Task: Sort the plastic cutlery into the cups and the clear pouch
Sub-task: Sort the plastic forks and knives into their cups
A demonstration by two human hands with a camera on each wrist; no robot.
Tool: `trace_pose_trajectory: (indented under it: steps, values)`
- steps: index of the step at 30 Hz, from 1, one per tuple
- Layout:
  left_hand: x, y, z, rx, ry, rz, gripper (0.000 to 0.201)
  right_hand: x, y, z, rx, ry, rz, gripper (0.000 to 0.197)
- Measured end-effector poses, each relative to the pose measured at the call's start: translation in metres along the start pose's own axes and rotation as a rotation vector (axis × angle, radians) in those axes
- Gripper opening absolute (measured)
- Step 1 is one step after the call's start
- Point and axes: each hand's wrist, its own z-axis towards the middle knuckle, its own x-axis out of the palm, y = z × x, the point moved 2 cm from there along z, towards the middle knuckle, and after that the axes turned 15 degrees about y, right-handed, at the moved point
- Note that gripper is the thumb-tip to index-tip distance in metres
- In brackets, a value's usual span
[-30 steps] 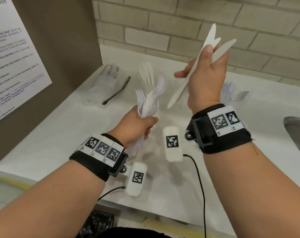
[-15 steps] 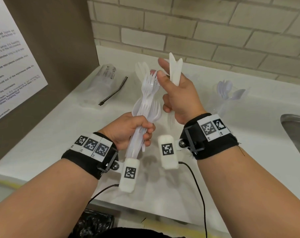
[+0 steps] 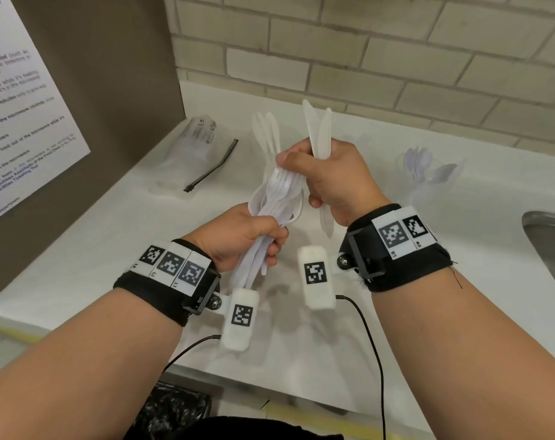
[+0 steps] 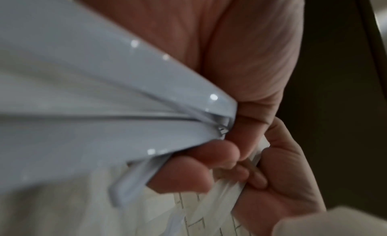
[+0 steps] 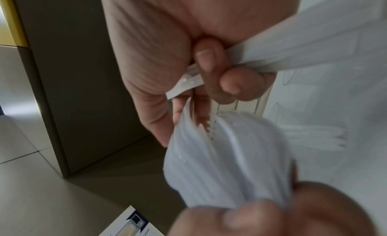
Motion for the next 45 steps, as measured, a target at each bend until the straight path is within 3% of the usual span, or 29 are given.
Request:
trace_pose_trajectory:
  steps: [3, 6, 9, 12, 15, 21, 26, 30, 37, 45]
  values:
    - [0.002, -0.003, 0.002, 0.044, 0.011, 0.024, 0.011, 0.001, -0.002, -0.006, 0.042, 0.091, -0.015, 0.004]
    - [0.006, -0.001, 0.002, 0.058, 0.015, 0.109, 0.01, -0.005, -0.005, -0.007, 0.05, 0.148, -0.054, 0.012]
    - [0.006, -0.004, 0.002, 0.085, -0.006, 0.315, 0.009, -0.015, -0.006, -0.006, 0.023, 0.118, -0.032, 0.018]
    - [0.0, -0.008, 0.004, 0.111, -0.07, 0.569, 0.032, -0.025, -0.005, -0.005, -0.008, 0.091, -0.113, 0.02]
    - [-0.007, -0.008, 0.005, 0.062, -0.127, 0.81, 0.047, -0.032, -0.004, -0.008, 0.019, 0.201, -0.185, 0.022]
    - [-0.008, -0.005, 0.005, -0.011, -0.041, 0.89, 0.068, -0.04, -0.005, -0.01, 0.158, 0.423, -0.262, 0.03]
    - [-0.005, -0.003, 0.003, -0.03, -0.016, 0.952, 0.067, -0.04, -0.001, -0.01, 0.198, 0.519, -0.385, 0.035]
    - [-0.001, -0.006, 0.001, -0.036, -0.038, 1.02, 0.052, -0.039, 0.005, -0.013, 0.207, 0.611, -0.471, 0.033]
    - [0.0, -0.006, 0.004, -0.03, -0.071, 1.091, 0.051, -0.034, 0.005, -0.012, 0.203, 0.448, -0.51, 0.022]
    - [0.001, -0.006, 0.009, -0.049, -0.065, 1.031, 0.043, -0.029, 0.007, -0.005, 0.145, 0.402, -0.694, 0.02]
